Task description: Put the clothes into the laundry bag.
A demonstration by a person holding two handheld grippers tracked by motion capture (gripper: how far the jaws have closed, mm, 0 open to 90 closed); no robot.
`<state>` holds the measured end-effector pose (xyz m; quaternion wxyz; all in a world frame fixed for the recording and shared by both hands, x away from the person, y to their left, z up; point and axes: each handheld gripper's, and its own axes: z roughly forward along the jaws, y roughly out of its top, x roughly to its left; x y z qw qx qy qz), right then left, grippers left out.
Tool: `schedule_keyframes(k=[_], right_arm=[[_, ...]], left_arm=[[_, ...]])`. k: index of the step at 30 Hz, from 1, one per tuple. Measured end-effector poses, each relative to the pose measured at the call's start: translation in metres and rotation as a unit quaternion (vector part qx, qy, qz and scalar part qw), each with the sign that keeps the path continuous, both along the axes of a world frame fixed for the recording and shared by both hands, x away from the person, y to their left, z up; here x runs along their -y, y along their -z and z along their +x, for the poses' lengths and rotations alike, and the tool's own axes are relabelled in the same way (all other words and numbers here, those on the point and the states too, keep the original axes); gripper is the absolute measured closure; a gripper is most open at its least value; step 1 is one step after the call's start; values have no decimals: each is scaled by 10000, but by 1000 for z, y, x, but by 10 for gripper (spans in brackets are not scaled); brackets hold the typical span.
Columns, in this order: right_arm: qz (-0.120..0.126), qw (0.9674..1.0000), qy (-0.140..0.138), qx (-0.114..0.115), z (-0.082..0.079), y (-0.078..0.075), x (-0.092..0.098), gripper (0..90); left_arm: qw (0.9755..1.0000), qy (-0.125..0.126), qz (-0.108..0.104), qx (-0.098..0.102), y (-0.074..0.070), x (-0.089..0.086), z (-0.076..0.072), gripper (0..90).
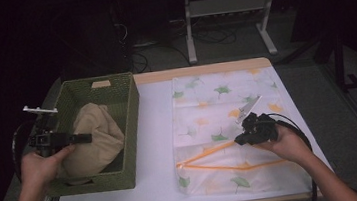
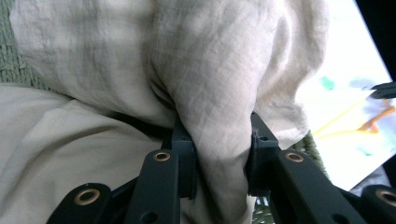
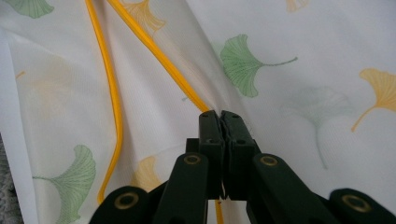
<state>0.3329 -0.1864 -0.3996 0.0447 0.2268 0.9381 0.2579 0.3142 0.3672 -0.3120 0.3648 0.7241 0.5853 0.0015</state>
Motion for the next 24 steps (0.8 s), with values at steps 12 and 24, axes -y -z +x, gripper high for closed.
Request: schedule_keyframes(k=[12, 24], right_arm=[[103, 9999, 77, -47, 8, -7, -2, 874], [154, 9998, 75, -92, 15, -15, -3, 874]], left_arm=[[9991, 65, -181, 366, -33, 4, -6, 703], [9966, 454, -382, 579, -50, 37, -5, 703]])
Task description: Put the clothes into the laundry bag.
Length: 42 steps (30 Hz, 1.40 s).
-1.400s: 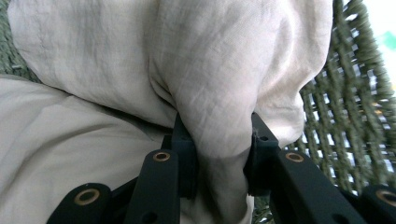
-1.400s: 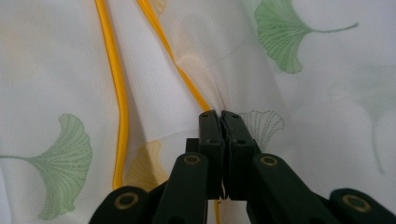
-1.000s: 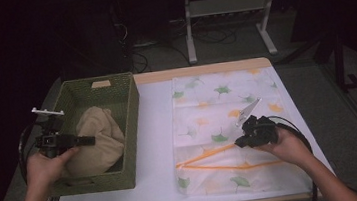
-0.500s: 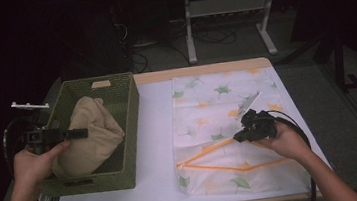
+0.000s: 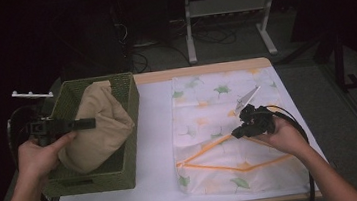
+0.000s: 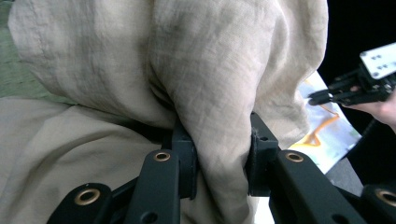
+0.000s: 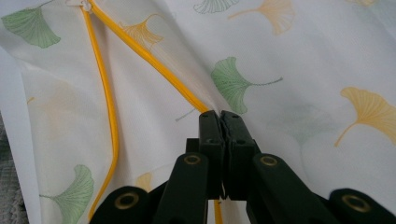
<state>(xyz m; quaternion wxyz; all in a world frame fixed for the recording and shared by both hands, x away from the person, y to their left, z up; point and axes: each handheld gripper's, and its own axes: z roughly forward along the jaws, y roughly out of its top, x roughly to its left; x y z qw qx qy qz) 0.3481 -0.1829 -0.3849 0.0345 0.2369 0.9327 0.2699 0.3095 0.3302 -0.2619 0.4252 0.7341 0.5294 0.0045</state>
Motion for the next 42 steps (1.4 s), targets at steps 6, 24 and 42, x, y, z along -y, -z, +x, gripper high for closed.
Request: schedule_keyframes(k=[6, 24, 42], right_arm=[[21, 10000, -29, -29, 5, -5, -2, 874], [190, 9997, 4, -133, 27, -15, -1, 874], [246, 9995, 140, -170, 42, -18, -5, 874]], left_arm=[[9993, 356, -91, 97, -8, 34, 7, 704], [9906, 1361, -89, -37, 8, 139, 22, 703], [9756, 2147, -199, -416, 58, 199, 9, 704]])
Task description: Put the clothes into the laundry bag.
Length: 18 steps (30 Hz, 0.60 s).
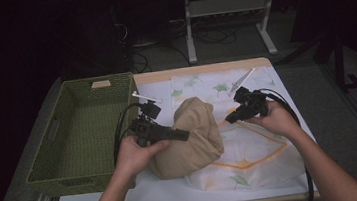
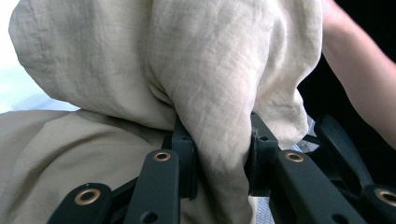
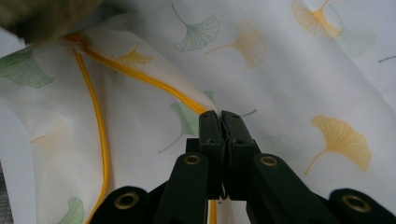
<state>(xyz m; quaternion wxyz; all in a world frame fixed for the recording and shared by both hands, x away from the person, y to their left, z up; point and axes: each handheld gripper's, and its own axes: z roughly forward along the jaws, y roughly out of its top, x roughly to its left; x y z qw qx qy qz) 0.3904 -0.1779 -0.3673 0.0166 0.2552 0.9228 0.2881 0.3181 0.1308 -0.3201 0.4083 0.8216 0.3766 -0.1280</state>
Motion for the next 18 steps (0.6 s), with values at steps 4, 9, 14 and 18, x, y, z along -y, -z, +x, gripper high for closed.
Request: schedule_keyframes(k=[4, 9, 14, 18], right_arm=[[22, 10000, 26, 4, 2, 0, -1, 874], [0, 10000, 1, 56, 3, -4, -5, 874], [-20, 9999, -56, 100, 1, -9, -11, 874], [-38, 9998, -133, 168, -1, -11, -14, 874]], left_arm=[[9996, 266, -46, -122, 12, 12, -9, 704], [9969, 695, 103, -349, 30, 33, -20, 704], [9943, 868, 224, -573, 52, 47, -23, 704], [9903, 1094, 287, -804, 69, 60, -24, 703]])
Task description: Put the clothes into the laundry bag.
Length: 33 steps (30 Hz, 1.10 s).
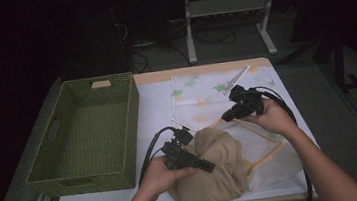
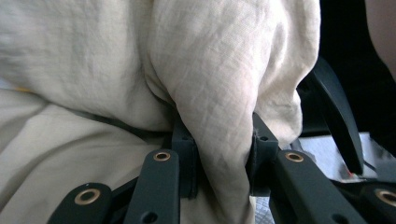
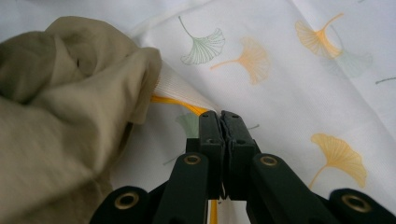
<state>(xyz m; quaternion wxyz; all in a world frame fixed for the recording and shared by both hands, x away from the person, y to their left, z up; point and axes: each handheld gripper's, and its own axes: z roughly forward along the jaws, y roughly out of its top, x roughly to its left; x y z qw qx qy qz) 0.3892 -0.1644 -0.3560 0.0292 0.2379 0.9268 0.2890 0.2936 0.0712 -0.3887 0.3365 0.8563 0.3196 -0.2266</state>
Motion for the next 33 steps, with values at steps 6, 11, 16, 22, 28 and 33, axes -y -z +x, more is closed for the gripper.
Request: schedule_keyframes(k=[6, 11, 16, 22, 28, 33], right_arm=[[16, 10000, 16, 3, -2, -3, 1, 874], [32, 10000, -42, 58, -7, -5, 1, 874], [32, 9999, -142, 80, -14, -9, 0, 874], [111, 9995, -252, 128, -23, -16, 0, 878], [177, 9988, -415, 163, -32, -26, 0, 879], [217, 9988, -376, 210, -35, -27, 2, 880]], left_arm=[[9990, 424, -128, -86, -3, 21, -12, 703], [9998, -106, -149, -23, -3, 21, 5, 701], [9964, -839, -75, -9, 8, 19, 26, 700], [9910, -1339, -55, 51, 12, 25, 38, 700], [9842, -1763, -130, 9, 17, 30, 46, 699], [9761, -2129, -353, 270, 13, 31, 46, 695]])
